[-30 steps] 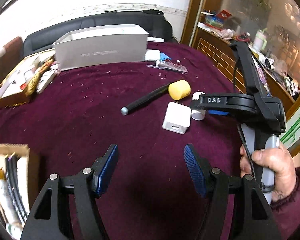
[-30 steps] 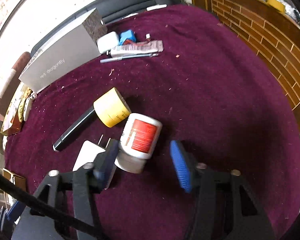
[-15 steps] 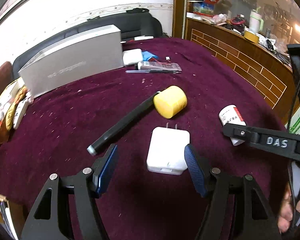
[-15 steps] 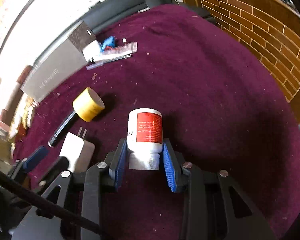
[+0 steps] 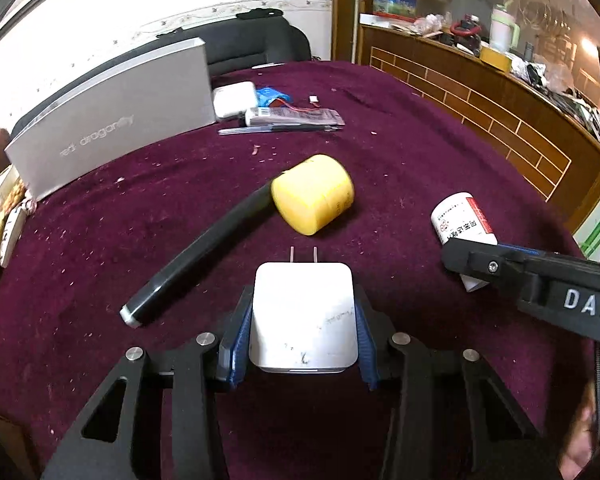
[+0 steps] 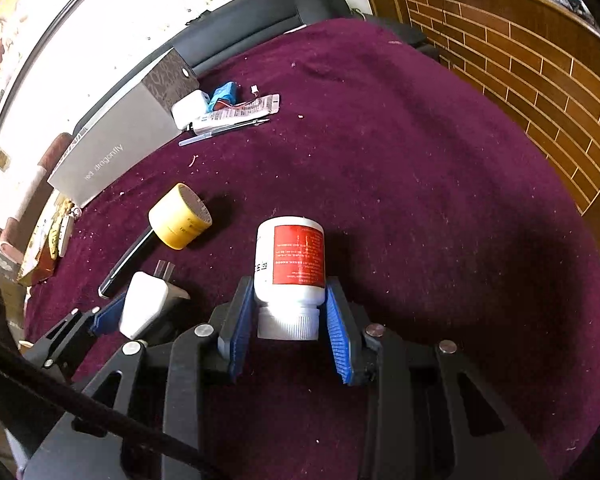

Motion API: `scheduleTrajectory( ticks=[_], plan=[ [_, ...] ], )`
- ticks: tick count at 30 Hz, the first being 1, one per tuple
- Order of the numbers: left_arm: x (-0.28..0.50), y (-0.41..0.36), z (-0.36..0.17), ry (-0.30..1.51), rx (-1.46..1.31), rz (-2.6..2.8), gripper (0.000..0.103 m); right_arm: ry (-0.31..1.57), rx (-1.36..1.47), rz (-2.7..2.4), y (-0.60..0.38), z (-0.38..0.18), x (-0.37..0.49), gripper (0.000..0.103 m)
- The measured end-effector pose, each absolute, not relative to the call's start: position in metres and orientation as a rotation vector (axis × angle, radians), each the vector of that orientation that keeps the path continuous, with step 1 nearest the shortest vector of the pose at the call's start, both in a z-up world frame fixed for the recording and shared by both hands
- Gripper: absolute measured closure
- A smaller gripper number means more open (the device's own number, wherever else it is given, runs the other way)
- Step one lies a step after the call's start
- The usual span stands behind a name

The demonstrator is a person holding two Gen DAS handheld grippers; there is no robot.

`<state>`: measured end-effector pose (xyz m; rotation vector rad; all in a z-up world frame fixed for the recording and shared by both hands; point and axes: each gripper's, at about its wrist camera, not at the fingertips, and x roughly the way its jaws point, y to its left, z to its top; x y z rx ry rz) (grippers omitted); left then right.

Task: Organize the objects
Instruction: 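Grasp the white charger with the left gripper while the right gripper grasps the red-labelled pill bottle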

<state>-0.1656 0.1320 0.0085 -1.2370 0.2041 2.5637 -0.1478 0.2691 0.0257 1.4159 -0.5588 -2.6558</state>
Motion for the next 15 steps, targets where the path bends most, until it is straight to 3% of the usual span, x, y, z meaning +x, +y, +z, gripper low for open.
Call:
scheduleTrajectory(
  ticks=[15],
  plan=[
    [-0.065,0.037,0.064,-0.131,-1.215,2.625,0.065,-0.517,1.385,-2.709,0.261,0.025,-0.149,0.071]
  ],
)
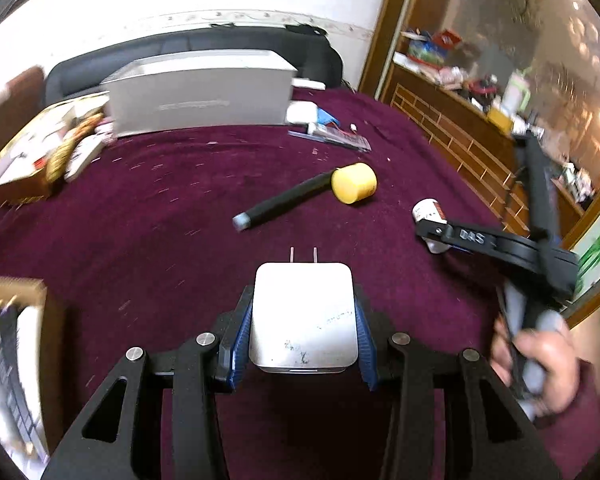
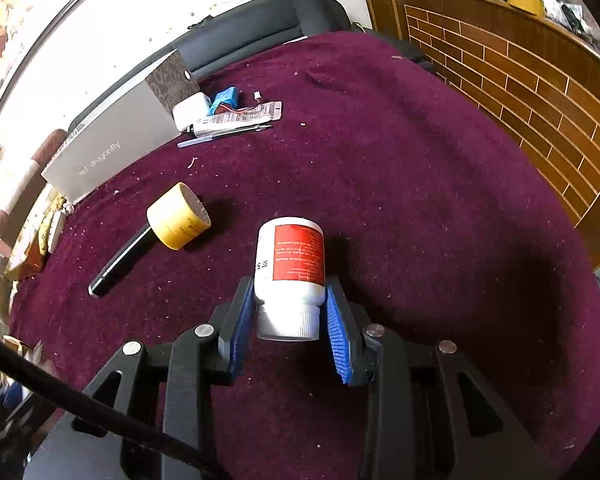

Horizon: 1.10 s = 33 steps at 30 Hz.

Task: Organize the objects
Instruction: 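Grasp the white charger with the left gripper while the right gripper grasps the red-labelled pill bottle, then place the charger in the tray with the left gripper while the right gripper places the pill bottle there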

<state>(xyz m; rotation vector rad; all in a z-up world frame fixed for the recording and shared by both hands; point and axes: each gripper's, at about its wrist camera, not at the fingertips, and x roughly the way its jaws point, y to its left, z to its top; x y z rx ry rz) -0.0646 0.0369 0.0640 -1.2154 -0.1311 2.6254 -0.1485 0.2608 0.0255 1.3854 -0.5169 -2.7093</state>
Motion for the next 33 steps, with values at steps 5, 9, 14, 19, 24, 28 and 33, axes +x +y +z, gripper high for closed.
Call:
scheduleTrajectory(
  ticks=[5,9,14,19,24,28,33],
  plan=[
    [-0.008,-0.018,0.081,-0.173,-1.221,2.699,0.064,-0.581,1.375,-2.653,0.258,0.039,-0.139,0.071],
    [0.031,-0.065,0.085,-0.190,-1.232,2.783,0.064,-0.563,1.324,-2.604,0.236,0.066,-0.117,0.071],
    [0.071,-0.128,0.082,-0.291,-1.262,2.875,0.064,-0.454,1.244,-2.504,0.171,0.099,-0.077,0.071],
    [0.086,-0.174,0.075,-0.331,-1.276,2.972,0.064,-0.365,1.255,-2.316,0.080,0.102,-0.042,0.071],
    [0.083,-0.213,0.063,-0.357,-1.318,3.018,0.064,-0.284,1.281,-2.178,0.011,0.092,-0.015,0.071],
    [0.073,-0.235,0.050,-0.395,-1.376,3.010,0.064,-0.231,1.306,-2.076,-0.036,0.082,0.006,0.070],
    [0.063,-0.243,0.042,-0.411,-1.415,2.987,0.064,-0.133,1.339,-1.983,-0.076,0.068,0.032,0.070]
  ],
)
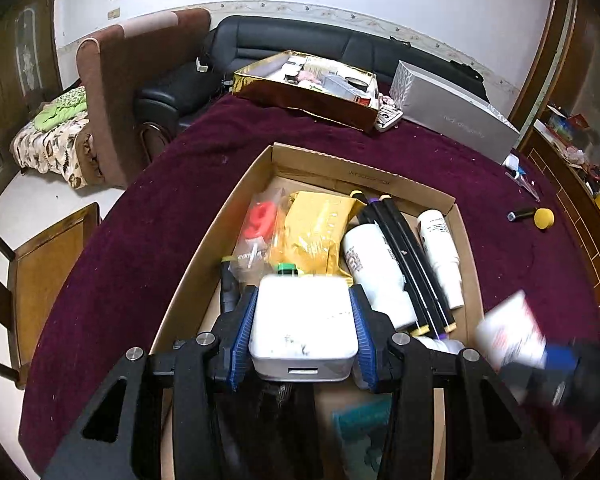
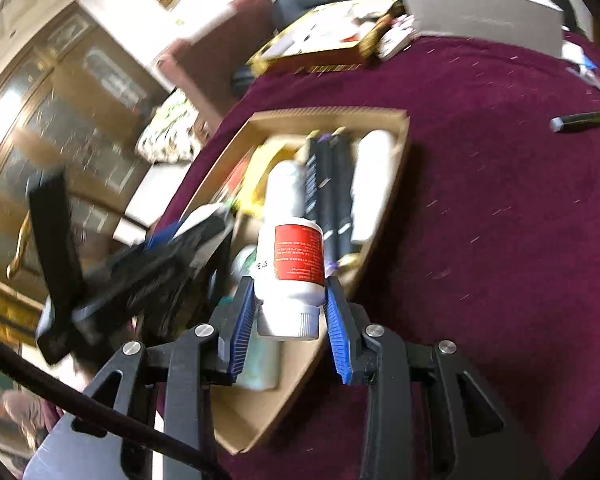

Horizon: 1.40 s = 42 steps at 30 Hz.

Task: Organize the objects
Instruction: 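Place the charger in the tray with the left gripper while the right gripper places the pill bottle there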

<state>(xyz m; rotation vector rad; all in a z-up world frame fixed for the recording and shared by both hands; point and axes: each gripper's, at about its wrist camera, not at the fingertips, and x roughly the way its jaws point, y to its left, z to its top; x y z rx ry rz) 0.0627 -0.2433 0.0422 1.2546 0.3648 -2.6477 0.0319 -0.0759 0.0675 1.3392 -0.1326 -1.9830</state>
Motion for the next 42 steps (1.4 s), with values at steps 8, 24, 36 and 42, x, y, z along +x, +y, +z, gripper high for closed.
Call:
scheduleTrajectory(
  ticks=[8,24,36,42],
  plan=[
    [0.051,-0.240,0.036,0.349,1.278,-2.626,0.064,0.027,1.355,-1.951,-0.104,0.048,0.061,0.070],
    [0.078,-0.240,0.061,0.396,1.053,-2.686,0.052,0.235,1.281,-2.035,-0.124,0.028,0.074,0.068],
    [0.151,-0.219,0.128,0.195,0.584,-2.594,0.022,0.088,1.127,-2.132,-0.094,0.070,0.084,0.042],
    [0.172,-0.207,0.142,0.167,0.559,-2.543,0.007,0.013,1.089,-2.261,-0.066,0.087,0.091,0.035]
  ],
)
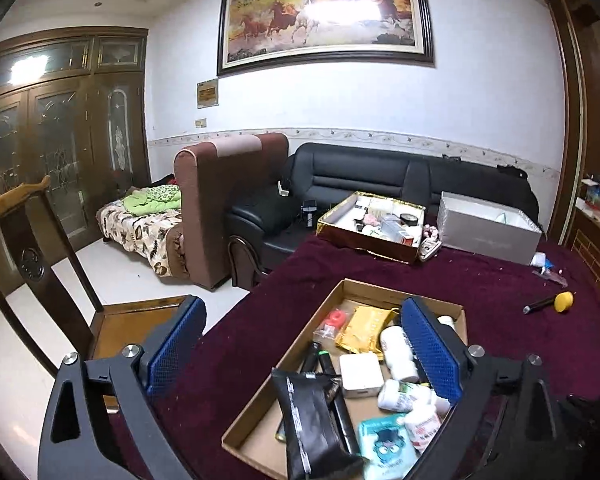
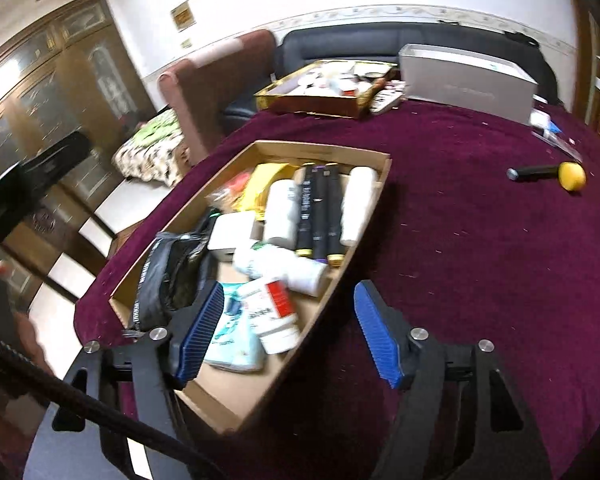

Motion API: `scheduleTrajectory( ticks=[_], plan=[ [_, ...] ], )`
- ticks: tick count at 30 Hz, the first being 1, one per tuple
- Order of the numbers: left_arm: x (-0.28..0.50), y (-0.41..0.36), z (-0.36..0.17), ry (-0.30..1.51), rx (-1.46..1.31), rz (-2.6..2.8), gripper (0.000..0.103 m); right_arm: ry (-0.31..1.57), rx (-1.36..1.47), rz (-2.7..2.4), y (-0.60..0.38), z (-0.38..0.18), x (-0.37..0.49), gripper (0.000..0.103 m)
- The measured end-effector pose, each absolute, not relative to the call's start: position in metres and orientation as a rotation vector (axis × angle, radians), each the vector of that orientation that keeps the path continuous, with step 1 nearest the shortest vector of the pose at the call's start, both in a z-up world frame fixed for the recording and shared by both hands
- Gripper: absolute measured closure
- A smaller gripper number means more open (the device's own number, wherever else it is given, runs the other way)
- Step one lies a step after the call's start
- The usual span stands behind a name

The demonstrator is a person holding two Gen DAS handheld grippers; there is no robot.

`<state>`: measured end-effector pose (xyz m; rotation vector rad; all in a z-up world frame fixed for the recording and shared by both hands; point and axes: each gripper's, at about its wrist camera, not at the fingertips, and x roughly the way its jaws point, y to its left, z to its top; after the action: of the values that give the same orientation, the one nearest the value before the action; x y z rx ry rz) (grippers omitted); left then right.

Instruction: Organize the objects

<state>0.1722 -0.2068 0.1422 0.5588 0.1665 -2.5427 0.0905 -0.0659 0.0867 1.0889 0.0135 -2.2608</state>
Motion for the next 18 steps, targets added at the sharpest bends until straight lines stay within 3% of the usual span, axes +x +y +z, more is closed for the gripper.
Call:
scheduleTrajectory(
  ticks=[9,13,18],
  plan=[
    [0.195,-0.179,0.142,0.127,0.546,-2.547,0.003,0.085,1.074,-2.343,-0.063,0.086,0.095,0.035],
    [0.197,-0.174,0.137,0.142,0.576,-2.559,0.003,0.152,1.018,-2.386,-0.068,0.089,0.103,0.026],
    [0.198,-0.166,0.128,0.136,0.619,-2.579,0.003,0.249,0.971,-2.413,-0.079,0.093,0.106,0.024]
  ],
)
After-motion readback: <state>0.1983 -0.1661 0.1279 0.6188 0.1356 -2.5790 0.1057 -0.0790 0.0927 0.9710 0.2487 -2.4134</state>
